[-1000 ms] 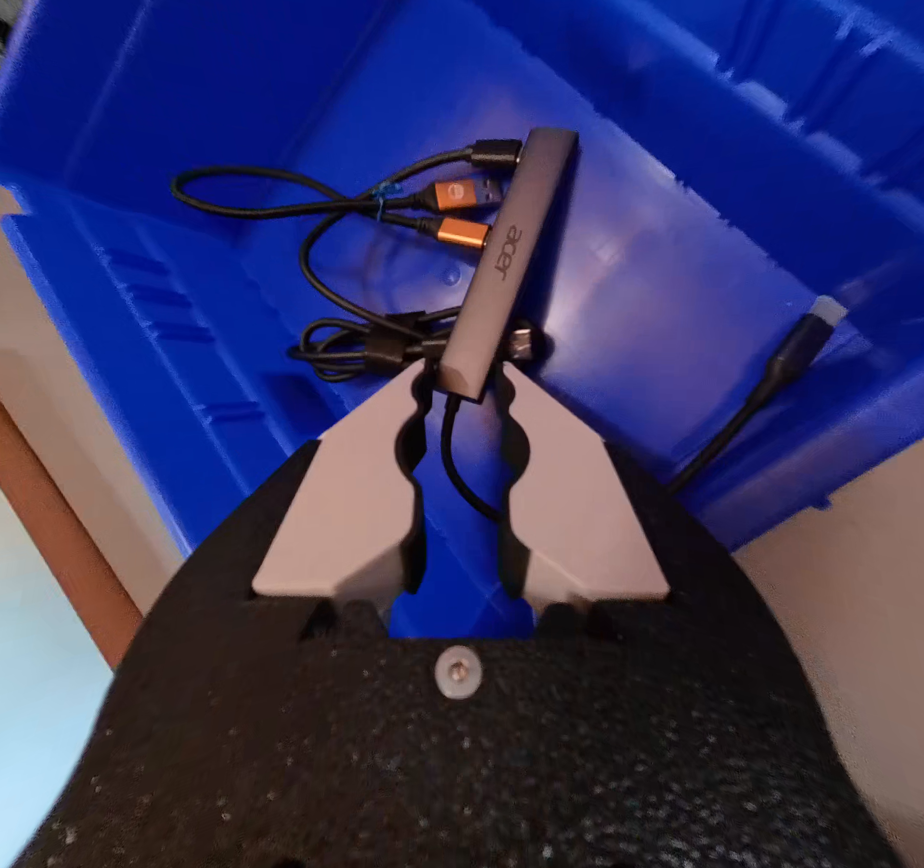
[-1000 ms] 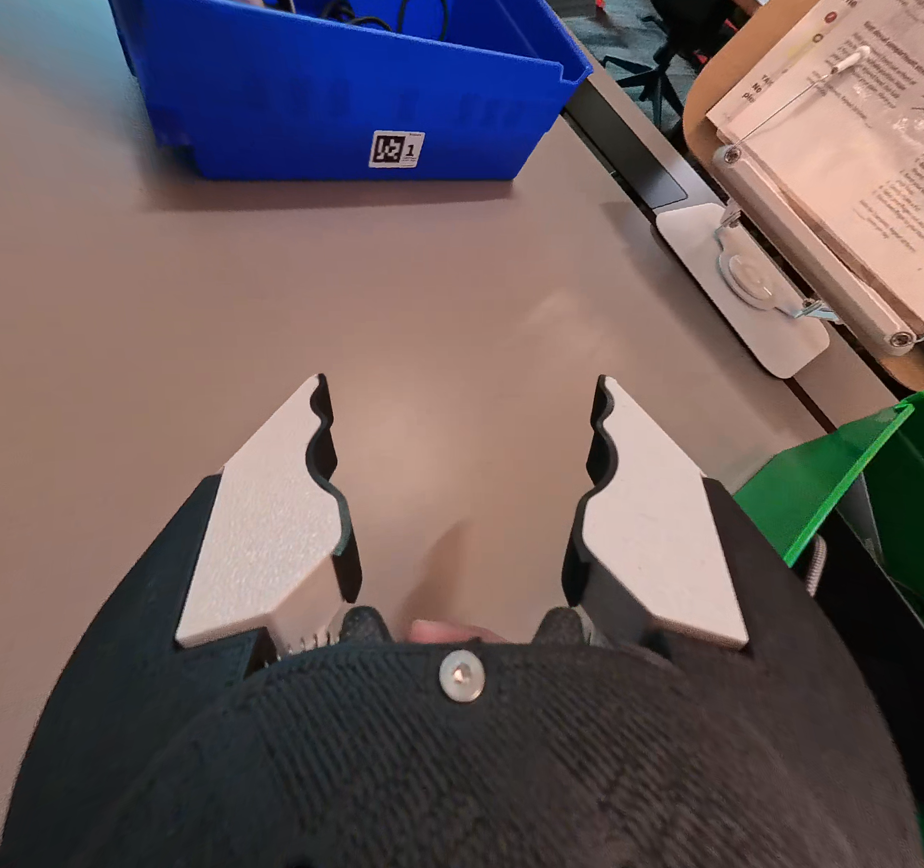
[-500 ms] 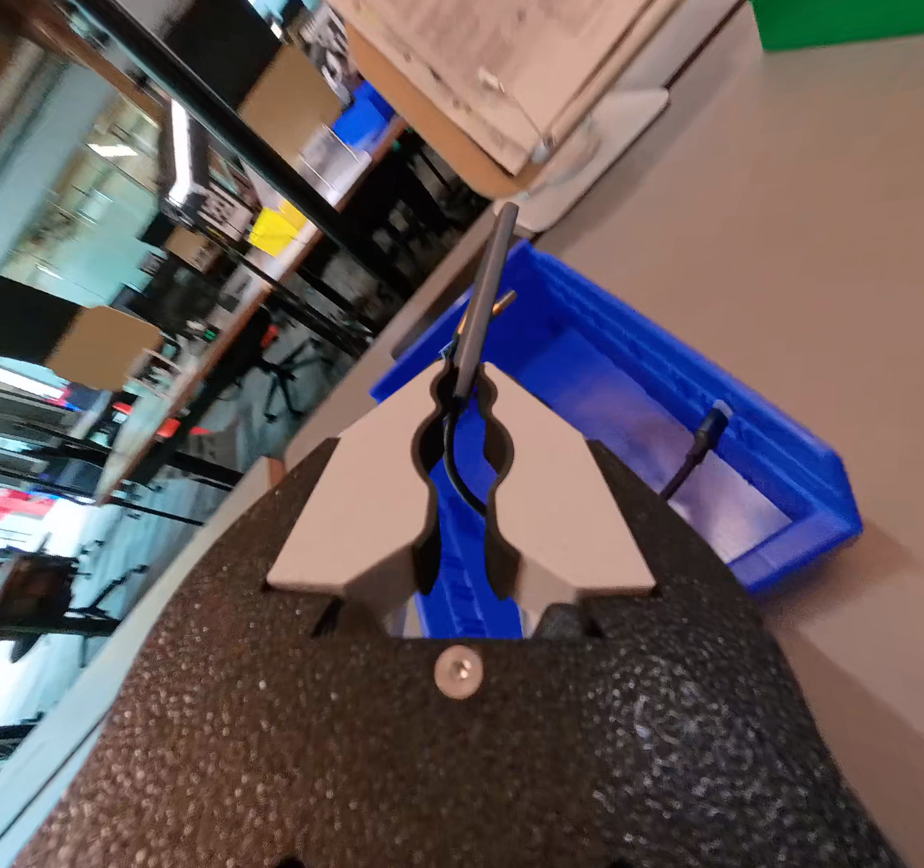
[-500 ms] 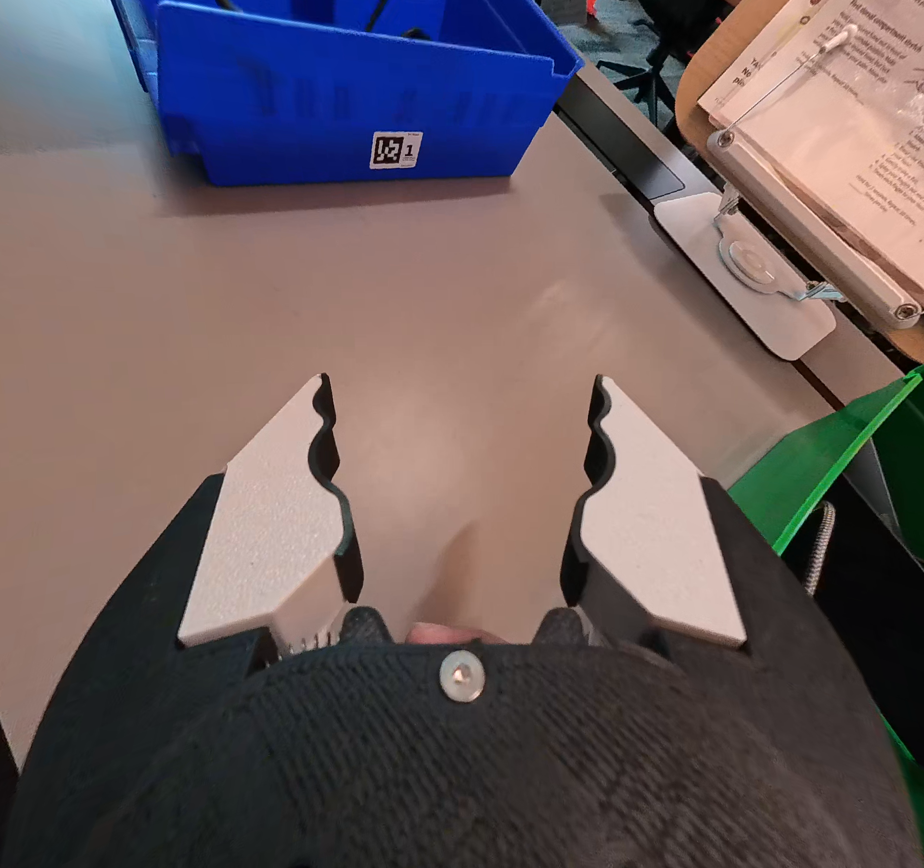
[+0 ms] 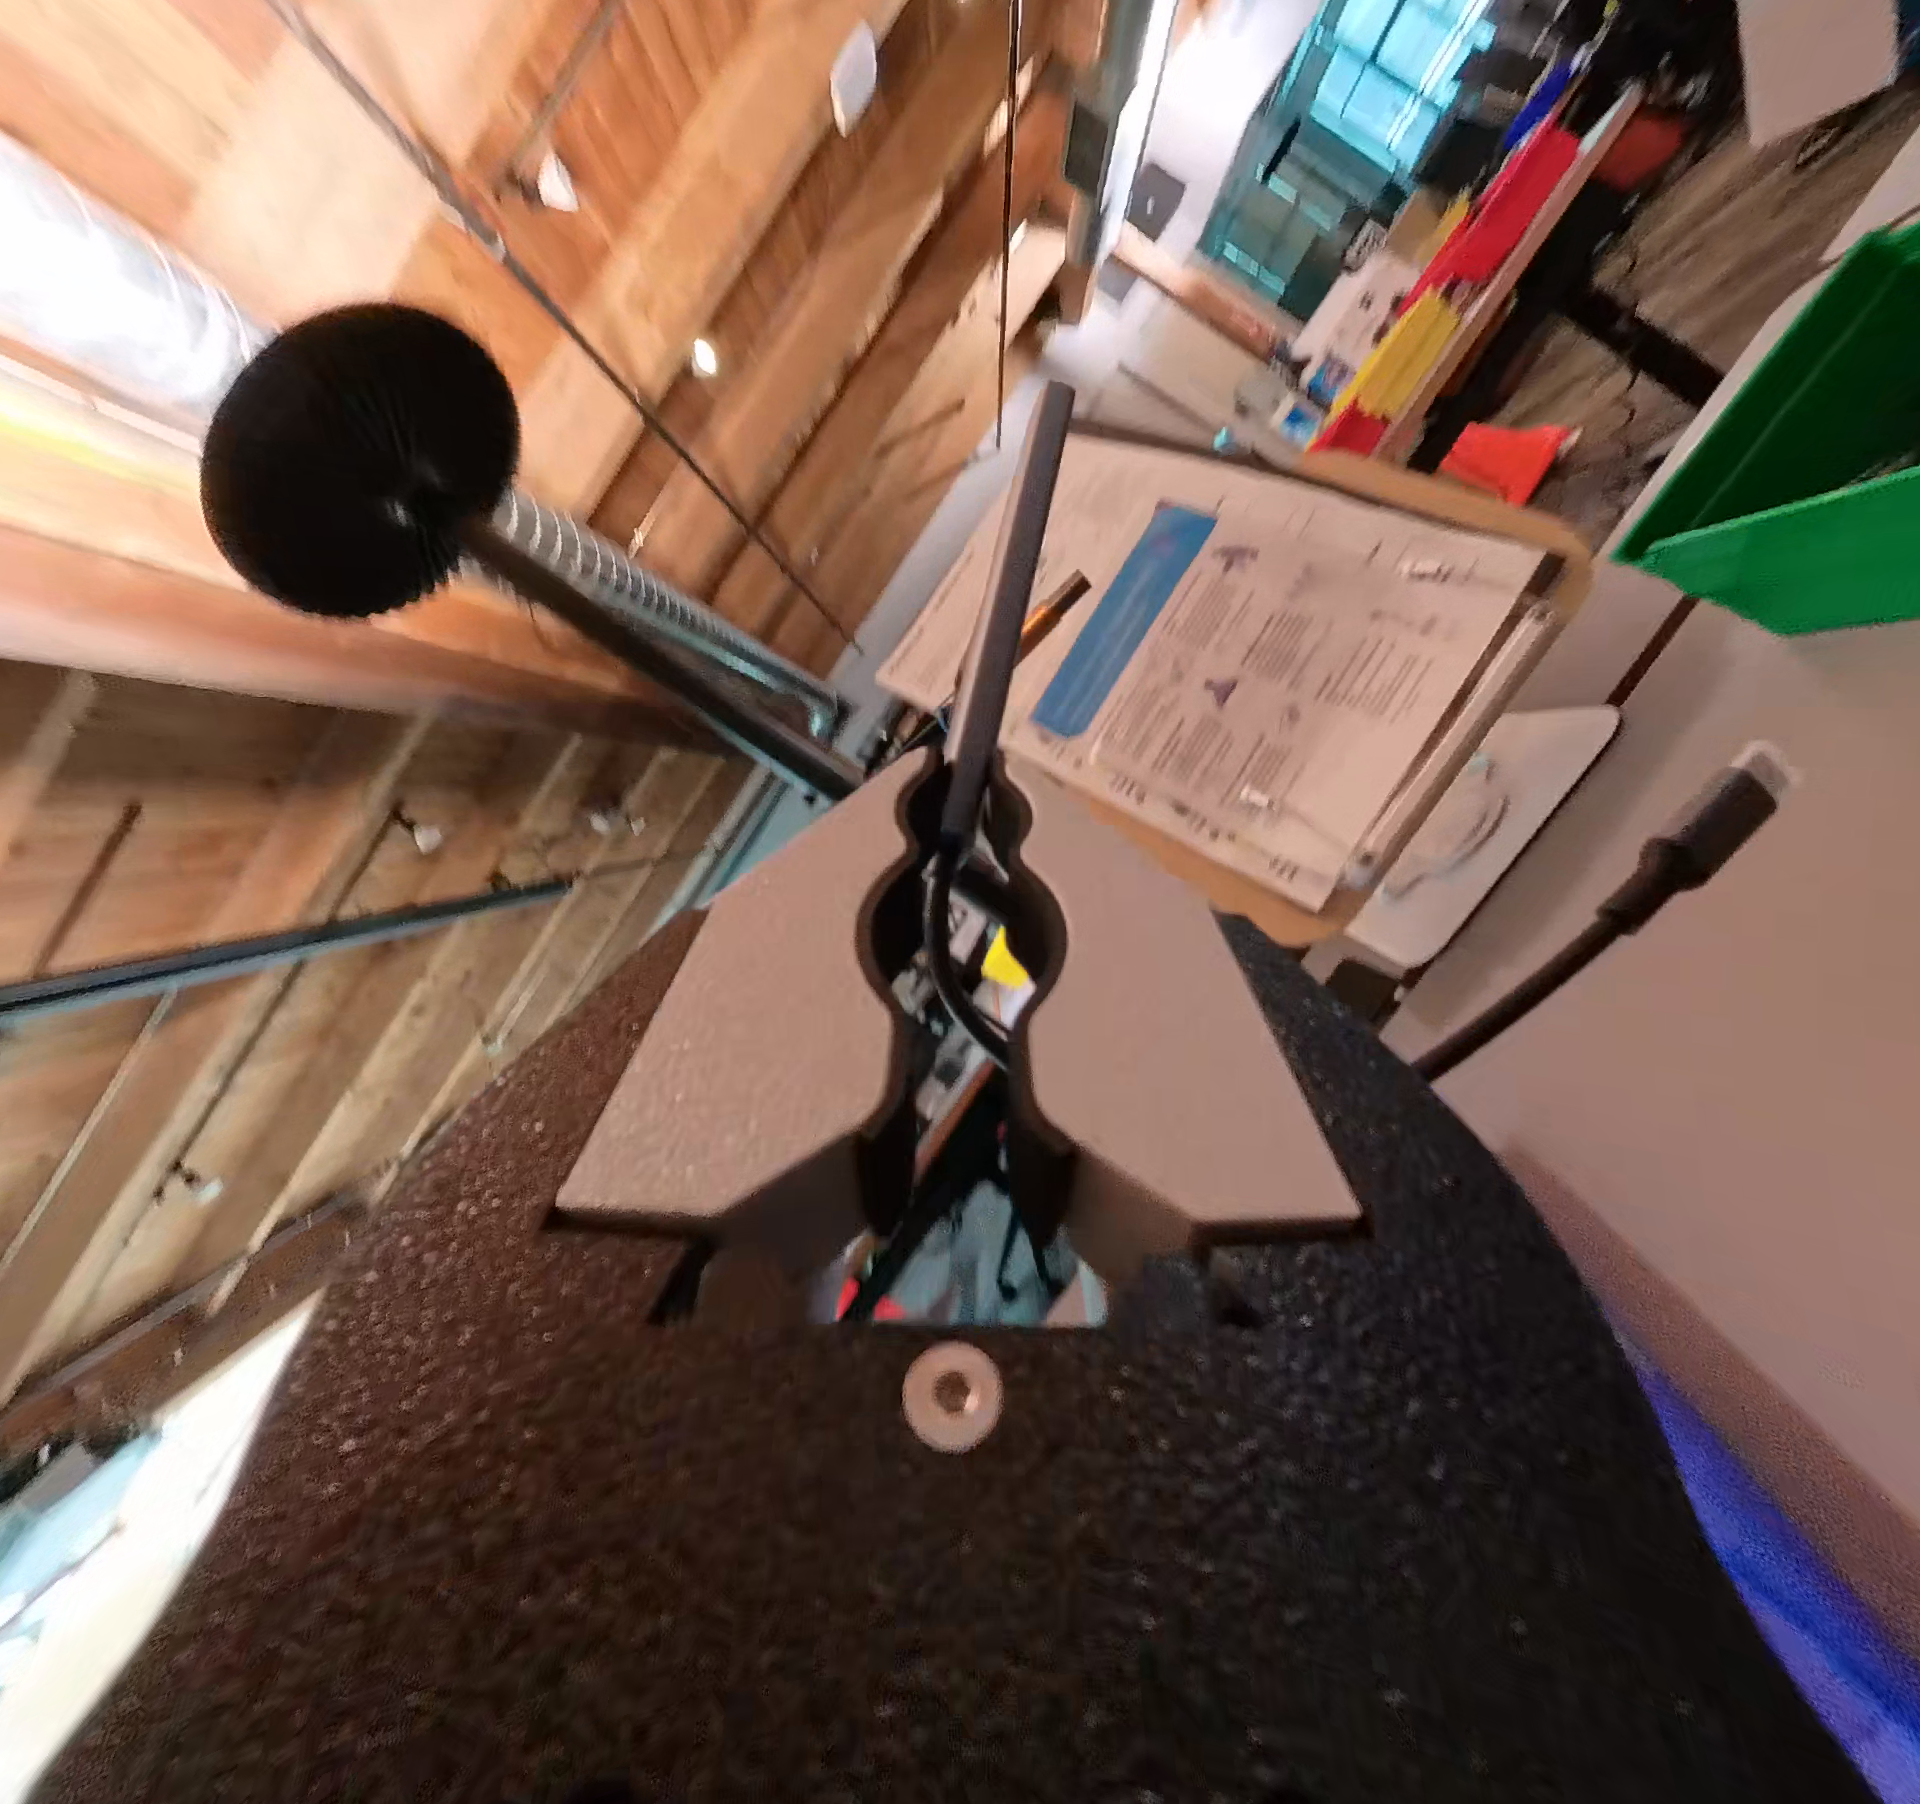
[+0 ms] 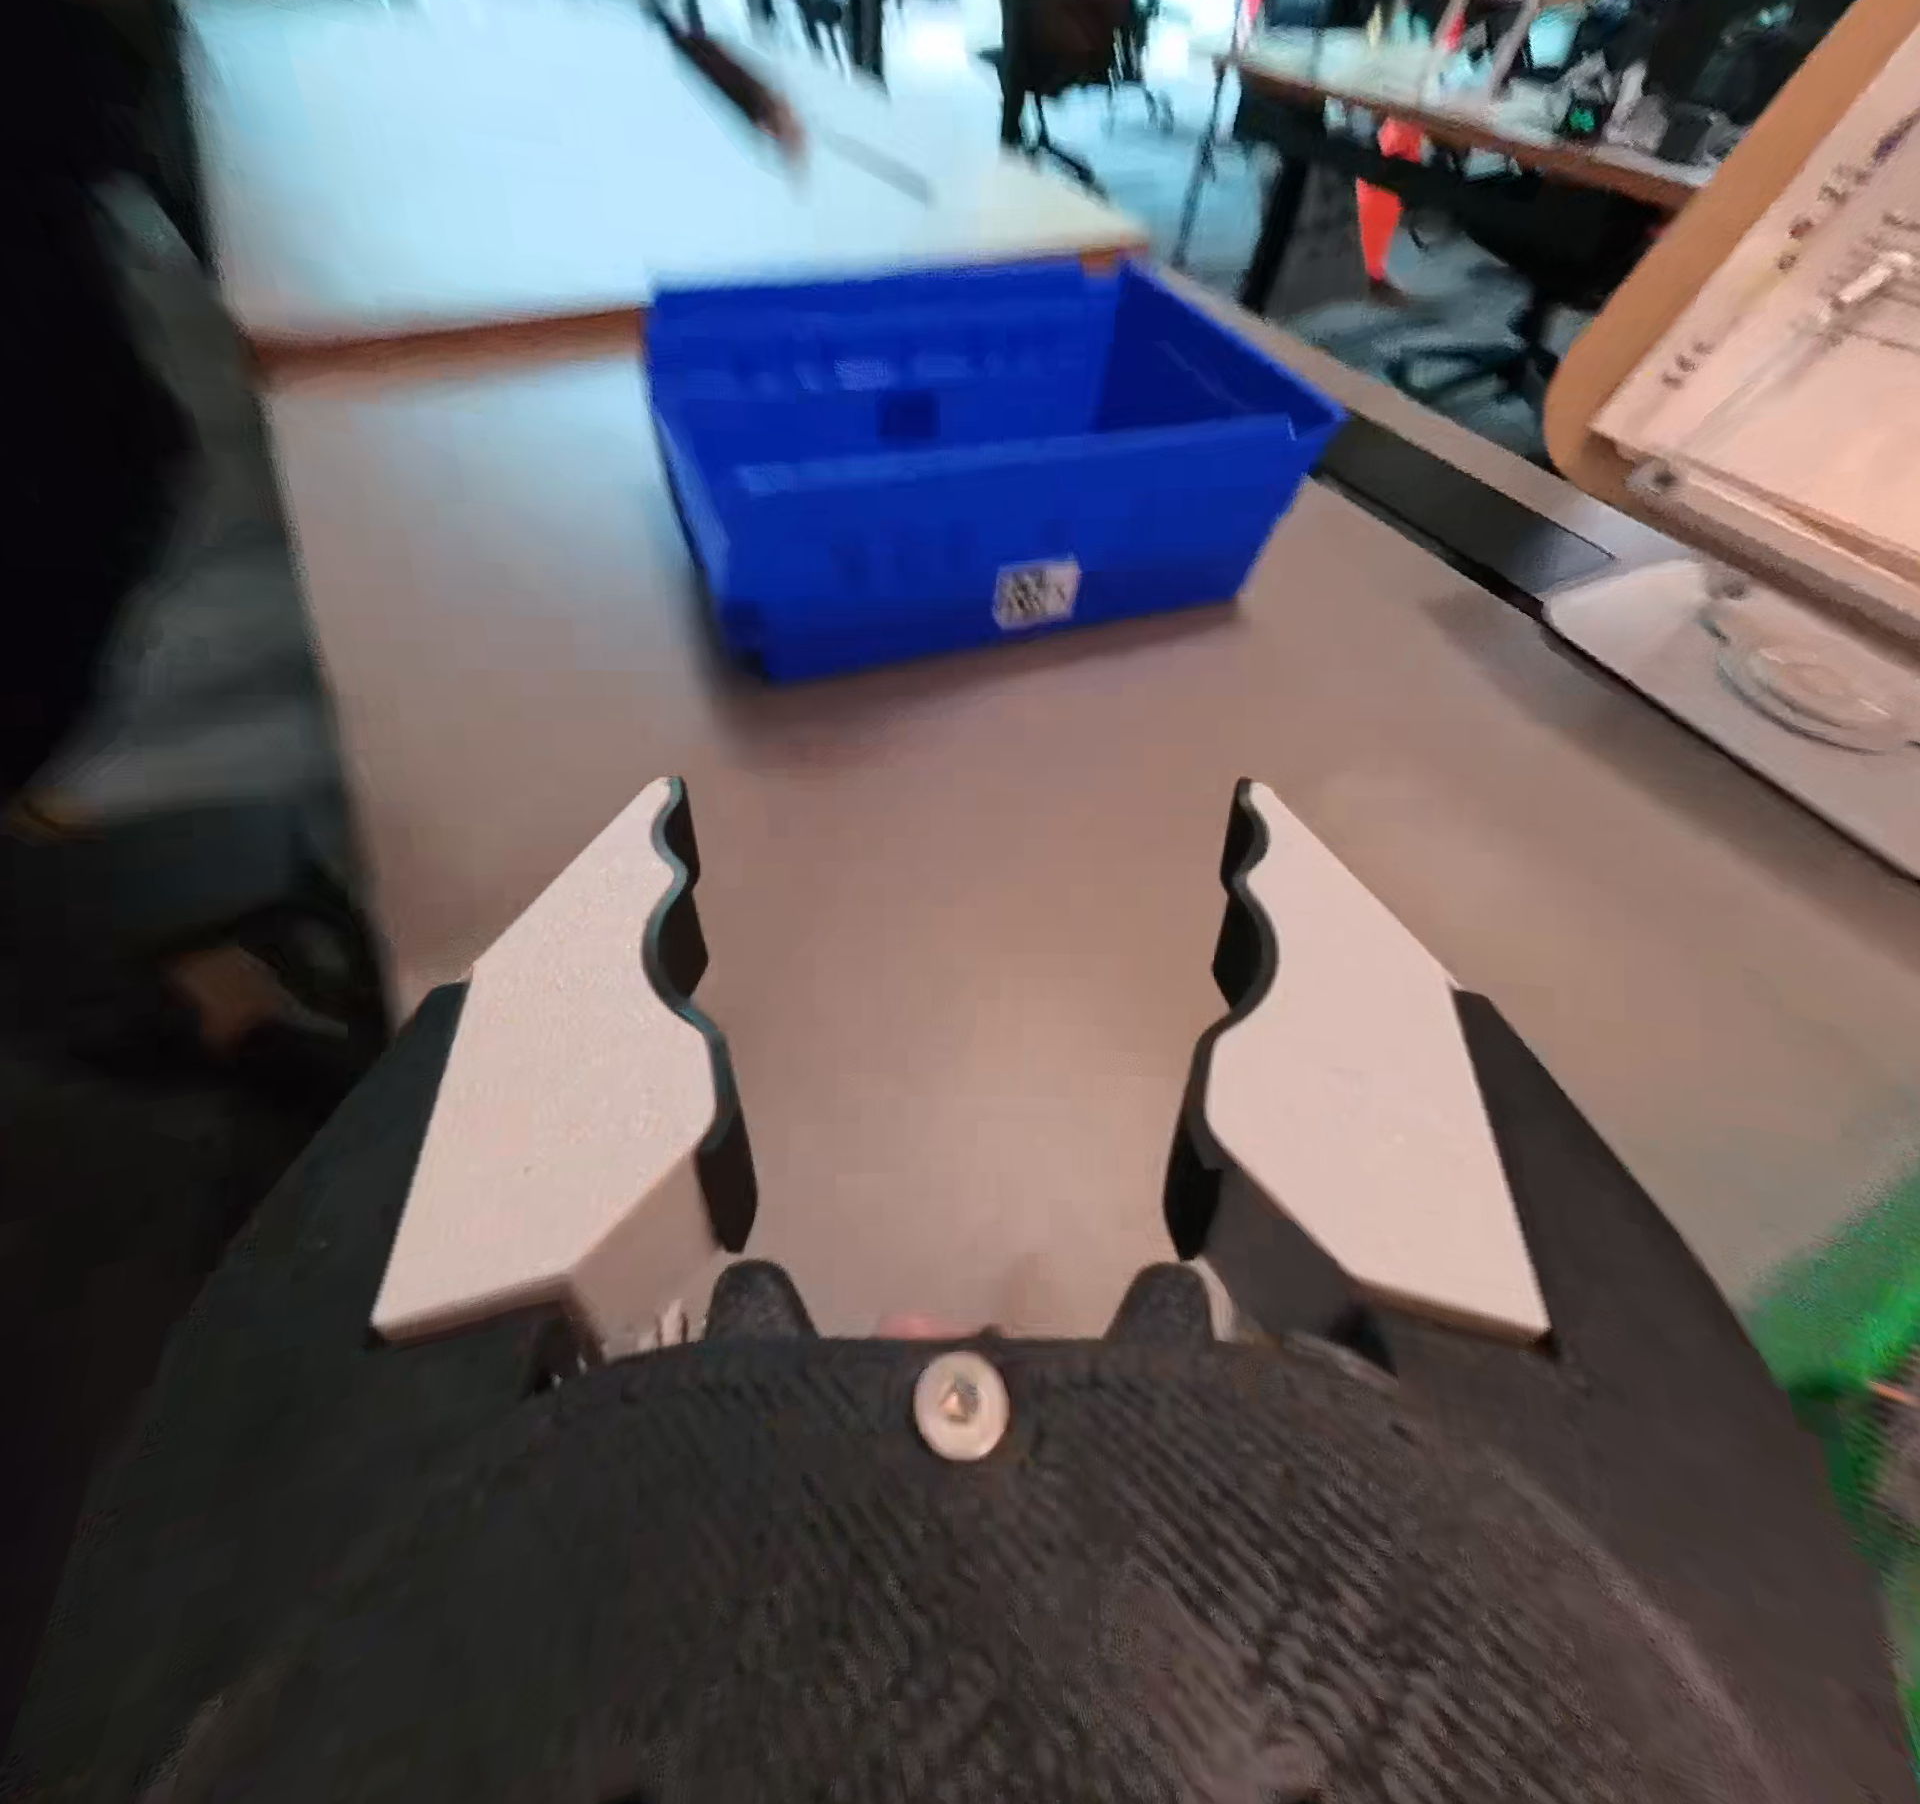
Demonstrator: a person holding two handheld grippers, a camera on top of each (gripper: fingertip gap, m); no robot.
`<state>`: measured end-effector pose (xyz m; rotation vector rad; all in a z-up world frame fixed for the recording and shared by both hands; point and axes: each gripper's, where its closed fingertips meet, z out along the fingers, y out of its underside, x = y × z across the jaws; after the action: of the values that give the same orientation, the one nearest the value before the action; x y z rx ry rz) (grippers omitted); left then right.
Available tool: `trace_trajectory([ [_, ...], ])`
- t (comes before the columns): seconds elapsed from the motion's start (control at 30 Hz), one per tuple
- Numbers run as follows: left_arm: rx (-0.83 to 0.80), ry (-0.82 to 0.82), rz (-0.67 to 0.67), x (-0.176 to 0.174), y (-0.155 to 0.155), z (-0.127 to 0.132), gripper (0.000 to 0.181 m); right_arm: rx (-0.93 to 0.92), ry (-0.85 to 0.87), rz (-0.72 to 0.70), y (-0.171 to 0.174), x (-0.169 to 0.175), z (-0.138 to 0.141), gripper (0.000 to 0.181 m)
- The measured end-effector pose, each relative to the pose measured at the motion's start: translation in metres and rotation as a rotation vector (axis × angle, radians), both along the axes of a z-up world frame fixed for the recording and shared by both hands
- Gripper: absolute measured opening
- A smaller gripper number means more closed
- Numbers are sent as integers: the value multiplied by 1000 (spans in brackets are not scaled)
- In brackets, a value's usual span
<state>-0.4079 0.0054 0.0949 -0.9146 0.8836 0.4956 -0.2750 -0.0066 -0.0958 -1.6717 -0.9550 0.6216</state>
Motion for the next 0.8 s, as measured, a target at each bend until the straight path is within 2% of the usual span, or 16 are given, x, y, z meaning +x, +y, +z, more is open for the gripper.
trace_trajectory([
  [0.07,55,41,-55,24,-9,-18,6,-89,238,62,-13,-4,30,85],
  [0.13,82,94,-89,45,-14,-42,6,-155,439,129,-22,2,56,81],
  [0.2,90,150,-127,64,-17,-69,6,-195,554,112,-16,15,65,79],
  [0.27,90,221,-146,82,-19,-98,5,-236,586,59,-2,26,56,83],
  [0.4,147,388,-147,108,-23,-145,5,-374,692,121,0,24,40,80],
  [0.5,183,356,-160,113,-28,-154,0,-464,712,132,0,17,21,75],
  [0.6,102,303,-206,116,-27,-159,0,-522,688,83,8,13,-6,42],
  [0.67,6,257,-225,114,-19,-169,0,-545,745,64,18,14,-15,0],
  [0.7,-50,209,-242,110,-13,-173,0,-568,769,24,26,17,-20,0],
  [0.8,-362,59,-273,99,8,-199,0,-546,710,-84,39,27,-39,0],
])
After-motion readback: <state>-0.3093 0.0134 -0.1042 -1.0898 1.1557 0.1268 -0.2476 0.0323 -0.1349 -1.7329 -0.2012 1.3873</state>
